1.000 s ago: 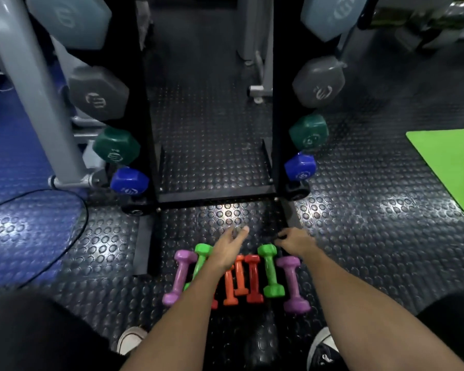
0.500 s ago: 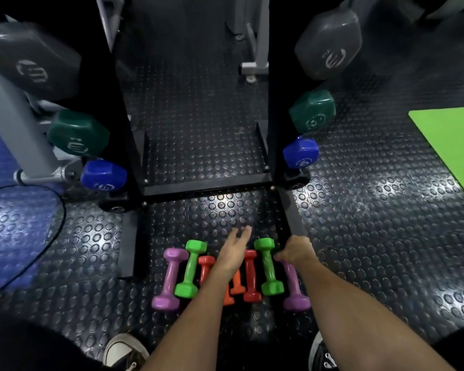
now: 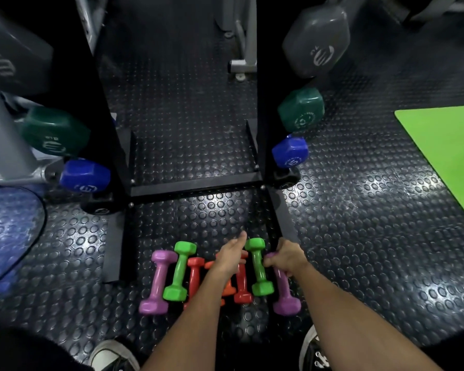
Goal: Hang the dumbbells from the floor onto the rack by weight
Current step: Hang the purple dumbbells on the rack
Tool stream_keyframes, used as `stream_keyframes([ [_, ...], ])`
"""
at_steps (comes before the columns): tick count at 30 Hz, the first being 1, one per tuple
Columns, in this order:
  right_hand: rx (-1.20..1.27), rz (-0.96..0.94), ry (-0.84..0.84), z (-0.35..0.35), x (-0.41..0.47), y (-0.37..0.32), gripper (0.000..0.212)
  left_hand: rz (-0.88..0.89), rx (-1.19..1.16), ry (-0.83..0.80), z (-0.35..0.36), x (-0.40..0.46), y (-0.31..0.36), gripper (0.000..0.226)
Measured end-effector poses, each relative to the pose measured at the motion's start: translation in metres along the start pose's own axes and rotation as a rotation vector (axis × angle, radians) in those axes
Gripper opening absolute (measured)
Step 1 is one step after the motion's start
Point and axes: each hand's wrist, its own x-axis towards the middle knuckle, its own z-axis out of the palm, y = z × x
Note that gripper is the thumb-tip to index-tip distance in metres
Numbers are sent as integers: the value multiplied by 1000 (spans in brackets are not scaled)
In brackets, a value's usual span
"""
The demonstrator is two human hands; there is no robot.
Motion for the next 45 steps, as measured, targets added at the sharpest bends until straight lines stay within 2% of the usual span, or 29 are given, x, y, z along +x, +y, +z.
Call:
stream_keyframes([
  [5,63,-38,-71,-22,-16,14,50,-110,-58,-82,13,-4,-6,44],
  [7,45,-54,-137,-29,-20,24,54,-161,-71,-99,17,-5,-11,41],
  [12,0,-82,-189,-37,-31,32,59,-443,-127,-259,30,-4,-43,59],
  [15,22,-72,-166,-38,-35,32,57,-663,-282,-316,42,-9,-63,75],
  [17,41,-65,-140,-38,-35,31,56,-730,-403,-304,53,-16,-70,86],
  [21,59,-69,-139,-37,-32,29,54,-703,-619,-290,75,-23,-71,94],
  [25,64,-70,-153,-35,-23,29,53,-676,-710,-256,92,-23,-72,76],
  [29,71,-69,-168,-35,-19,31,60,-653,-720,-241,100,-23,-67,94],
  [33,85,-96,-127,-45,-20,27,64,-611,-739,-177,101,-15,-67,90],
  [37,49,-161,-129,-62,-25,9,58,-598,-822,-175,97,-15,-60,98],
  [43,29,-228,-94,-85,-38,-9,51,-622,-963,-198,88,-21,-45,96],
  [45,21,-263,-73,-95,-46,-15,52,-607,-1002,-221,81,-23,-33,84],
])
